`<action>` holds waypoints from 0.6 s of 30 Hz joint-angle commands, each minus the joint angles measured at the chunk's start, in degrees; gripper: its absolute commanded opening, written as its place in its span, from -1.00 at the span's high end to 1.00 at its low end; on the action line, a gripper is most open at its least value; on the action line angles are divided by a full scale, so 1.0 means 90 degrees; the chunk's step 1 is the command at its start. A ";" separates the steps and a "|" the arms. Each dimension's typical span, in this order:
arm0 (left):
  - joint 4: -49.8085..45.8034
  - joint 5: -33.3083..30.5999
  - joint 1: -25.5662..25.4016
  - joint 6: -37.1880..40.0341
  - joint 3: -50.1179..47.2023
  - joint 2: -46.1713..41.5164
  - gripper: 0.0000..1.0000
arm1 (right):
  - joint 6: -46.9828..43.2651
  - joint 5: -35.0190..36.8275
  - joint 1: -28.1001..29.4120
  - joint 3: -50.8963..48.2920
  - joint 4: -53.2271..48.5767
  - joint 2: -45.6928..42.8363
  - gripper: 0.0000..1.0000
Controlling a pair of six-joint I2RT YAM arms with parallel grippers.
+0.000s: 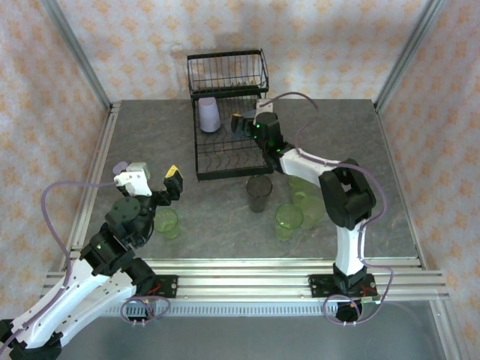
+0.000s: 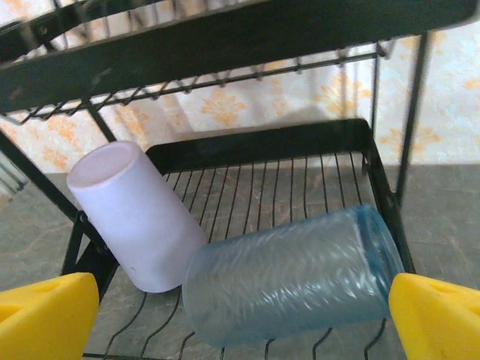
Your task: Load the cups into the dish rack
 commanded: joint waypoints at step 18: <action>-0.0044 0.0226 -0.0026 -0.0028 0.0188 0.0134 -0.99 | 0.6912 0.0126 -0.0239 0.1720 -0.3332 0.0088 -0.98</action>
